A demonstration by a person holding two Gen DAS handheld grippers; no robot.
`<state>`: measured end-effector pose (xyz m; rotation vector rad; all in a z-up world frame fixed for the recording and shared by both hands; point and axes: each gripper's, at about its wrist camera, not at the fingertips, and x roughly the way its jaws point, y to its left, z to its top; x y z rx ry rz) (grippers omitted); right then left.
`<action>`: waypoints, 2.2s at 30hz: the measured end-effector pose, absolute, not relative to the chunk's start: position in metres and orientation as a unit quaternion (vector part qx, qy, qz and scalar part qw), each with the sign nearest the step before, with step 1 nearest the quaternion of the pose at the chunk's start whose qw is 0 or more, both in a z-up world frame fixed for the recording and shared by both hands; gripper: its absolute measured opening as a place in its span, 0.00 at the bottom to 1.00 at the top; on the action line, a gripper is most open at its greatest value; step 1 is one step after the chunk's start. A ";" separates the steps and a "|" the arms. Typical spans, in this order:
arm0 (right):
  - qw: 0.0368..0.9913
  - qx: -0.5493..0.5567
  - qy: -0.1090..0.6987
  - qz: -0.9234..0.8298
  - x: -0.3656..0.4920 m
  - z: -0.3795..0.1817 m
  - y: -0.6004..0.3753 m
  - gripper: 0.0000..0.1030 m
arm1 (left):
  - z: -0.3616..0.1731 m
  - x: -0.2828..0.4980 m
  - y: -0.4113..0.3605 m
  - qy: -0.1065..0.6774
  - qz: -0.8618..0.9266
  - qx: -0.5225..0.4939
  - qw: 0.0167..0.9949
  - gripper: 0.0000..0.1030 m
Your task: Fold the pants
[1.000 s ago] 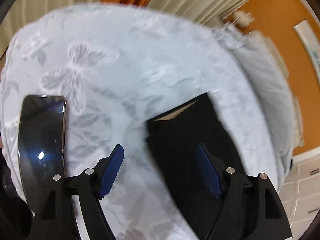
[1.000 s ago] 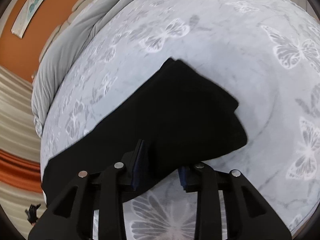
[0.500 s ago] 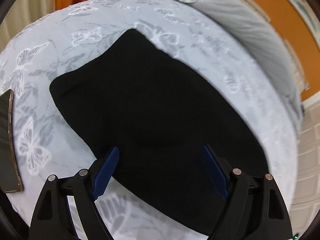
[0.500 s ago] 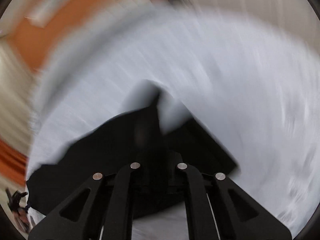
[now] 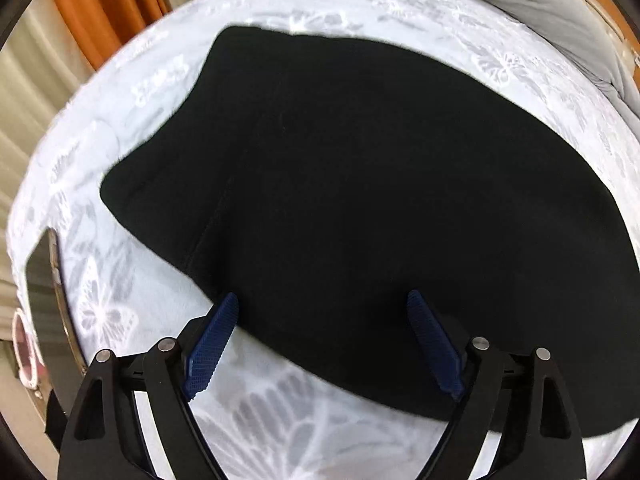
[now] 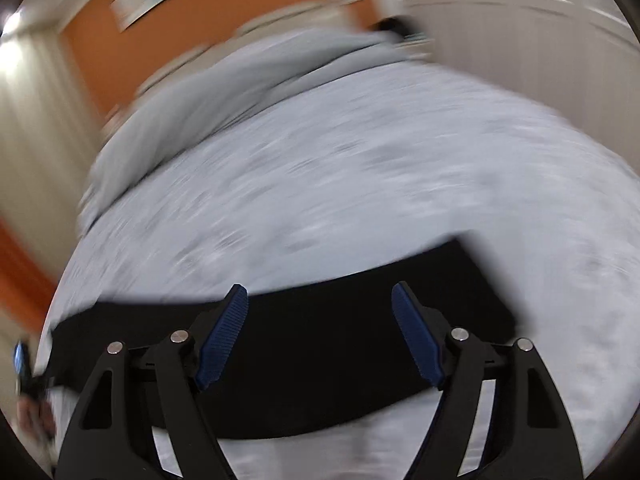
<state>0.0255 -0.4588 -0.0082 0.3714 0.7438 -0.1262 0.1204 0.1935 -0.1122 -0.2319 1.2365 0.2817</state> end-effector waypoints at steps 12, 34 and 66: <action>0.878 0.046 0.420 0.224 0.155 -0.018 -0.158 0.41 | -0.053 0.101 0.234 0.485 0.133 -0.167 0.848 0.75; 0.889 0.040 0.436 0.135 0.238 -0.039 -0.104 0.05 | -0.018 0.097 0.109 0.374 0.117 0.068 0.917 0.81; 0.843 0.222 0.431 -0.231 -0.040 -0.060 -0.586 0.56 | -0.061 0.112 -0.007 0.376 0.065 0.125 0.916 0.84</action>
